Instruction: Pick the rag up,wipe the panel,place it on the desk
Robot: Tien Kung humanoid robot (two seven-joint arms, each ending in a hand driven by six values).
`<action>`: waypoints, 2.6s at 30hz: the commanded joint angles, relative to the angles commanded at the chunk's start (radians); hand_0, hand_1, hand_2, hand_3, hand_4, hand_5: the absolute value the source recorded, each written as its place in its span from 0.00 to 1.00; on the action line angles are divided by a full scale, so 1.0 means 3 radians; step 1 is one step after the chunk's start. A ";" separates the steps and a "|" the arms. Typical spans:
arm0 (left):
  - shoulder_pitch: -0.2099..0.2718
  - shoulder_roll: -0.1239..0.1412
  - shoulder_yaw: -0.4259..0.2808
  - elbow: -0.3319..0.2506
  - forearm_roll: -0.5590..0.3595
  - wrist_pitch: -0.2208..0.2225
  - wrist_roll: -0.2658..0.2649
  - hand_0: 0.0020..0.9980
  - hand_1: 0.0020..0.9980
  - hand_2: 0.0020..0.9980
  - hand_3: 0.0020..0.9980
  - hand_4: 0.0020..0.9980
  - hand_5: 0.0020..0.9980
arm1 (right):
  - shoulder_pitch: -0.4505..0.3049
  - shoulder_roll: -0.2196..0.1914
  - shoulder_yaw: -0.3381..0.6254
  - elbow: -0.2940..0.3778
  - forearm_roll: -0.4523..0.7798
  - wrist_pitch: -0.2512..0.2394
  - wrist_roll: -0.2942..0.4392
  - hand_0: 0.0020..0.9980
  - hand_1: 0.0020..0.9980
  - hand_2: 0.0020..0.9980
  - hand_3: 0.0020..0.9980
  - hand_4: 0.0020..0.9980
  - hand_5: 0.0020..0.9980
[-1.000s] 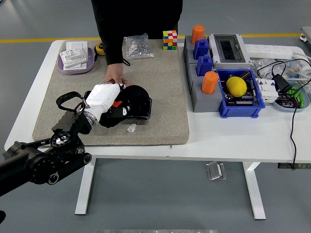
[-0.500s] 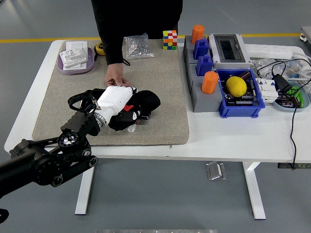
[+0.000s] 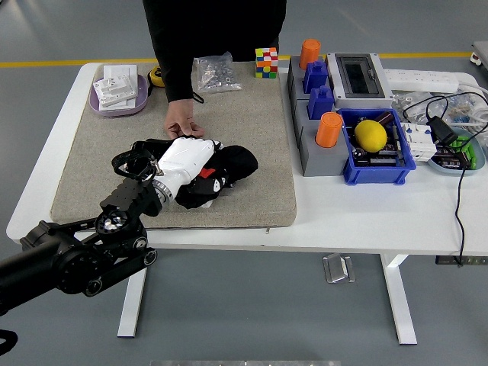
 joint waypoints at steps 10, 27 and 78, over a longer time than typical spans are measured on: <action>0.0050 0.0086 -0.0121 0.0149 0.0154 0.0007 0.0047 0.22 0.13 0.46 0.41 0.44 0.00 | -0.0016 0.0020 0.0128 0.0000 -0.0097 -0.0006 -0.0017 0.77 0.73 0.73 0.60 0.91 0.57; 0.0138 0.0307 -0.0408 0.0372 0.0370 0.0015 0.0091 0.22 0.13 0.46 0.41 0.44 0.00 | -0.0041 0.0029 0.0212 0.0000 -0.0141 -0.0007 -0.0026 0.77 0.73 0.73 0.60 0.91 0.57; 0.0107 0.0224 -0.0329 0.0165 0.0357 -0.0003 0.0166 0.22 0.13 0.46 0.41 0.45 0.00 | -0.0019 0.0001 0.0210 0.0000 -0.0128 0.0008 -0.0038 0.77 0.73 0.73 0.60 0.90 0.57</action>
